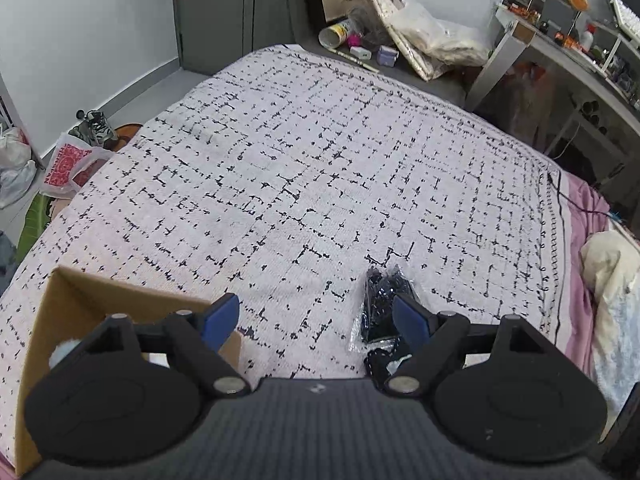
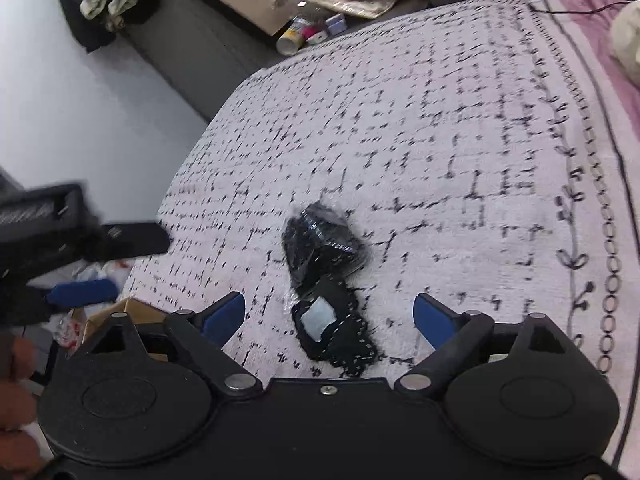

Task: Organize soft objects
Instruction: 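Move both tools back over the black plastic-wrapped bag, then close the right tool on the black strap while the left tool grasps the wrapped bag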

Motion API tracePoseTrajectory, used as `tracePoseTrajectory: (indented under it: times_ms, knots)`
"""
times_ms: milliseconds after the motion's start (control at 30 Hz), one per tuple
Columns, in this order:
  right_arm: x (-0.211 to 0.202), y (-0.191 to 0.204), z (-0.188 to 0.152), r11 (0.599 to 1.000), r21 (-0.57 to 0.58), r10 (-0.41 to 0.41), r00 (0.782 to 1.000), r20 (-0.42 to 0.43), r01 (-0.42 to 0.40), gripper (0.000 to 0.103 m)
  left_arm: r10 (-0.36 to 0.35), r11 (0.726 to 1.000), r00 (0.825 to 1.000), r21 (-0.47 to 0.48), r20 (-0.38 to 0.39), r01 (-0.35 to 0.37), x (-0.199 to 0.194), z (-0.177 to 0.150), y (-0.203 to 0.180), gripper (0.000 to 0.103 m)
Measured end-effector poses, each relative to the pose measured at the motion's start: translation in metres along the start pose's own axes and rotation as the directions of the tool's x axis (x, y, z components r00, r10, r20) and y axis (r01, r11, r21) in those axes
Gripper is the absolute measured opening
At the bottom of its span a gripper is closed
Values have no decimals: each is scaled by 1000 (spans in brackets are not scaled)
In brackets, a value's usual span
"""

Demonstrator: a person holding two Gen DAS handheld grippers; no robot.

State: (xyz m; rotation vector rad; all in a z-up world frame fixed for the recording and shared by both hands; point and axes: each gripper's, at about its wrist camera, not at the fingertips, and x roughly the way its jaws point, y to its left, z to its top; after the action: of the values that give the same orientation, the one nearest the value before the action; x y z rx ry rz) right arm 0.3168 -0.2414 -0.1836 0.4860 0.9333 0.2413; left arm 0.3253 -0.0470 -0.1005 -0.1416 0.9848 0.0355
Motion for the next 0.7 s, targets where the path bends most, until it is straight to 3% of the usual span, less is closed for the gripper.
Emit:
tracePoseTrajectory:
  times_ms: [133,233,300,367,400,533,700]
  knots:
    - [14,7,-5,998,-66,-15,1000,-25,14,90,-11,1000,999,8,-40,11,19,5,-4,83]
    - [21,14,-6,991,-129,-35,999,-21,32,81,-12,1000,998,22,-56,14,32,7,-9,83]
    - [27,18,-8,982,-182,-50,999,-17,47,71,-12,1000,998,28,-67,14,39,8,-12,83]
    - [30,20,-9,971,-229,-78,997,-17,72,42,-22,999,997,24,-73,23,45,9,-13,83]
    - [32,20,-10,965,-252,-80,996,-24,72,34,-25,999,997,21,-75,27,47,10,-14,83]
    - [33,16,-8,967,-244,-80,996,-34,69,27,-29,999,996,16,-81,30,57,14,-17,83]
    - [29,3,-3,988,-152,-40,998,-50,32,25,-38,999,995,3,-88,39,67,15,-22,83]
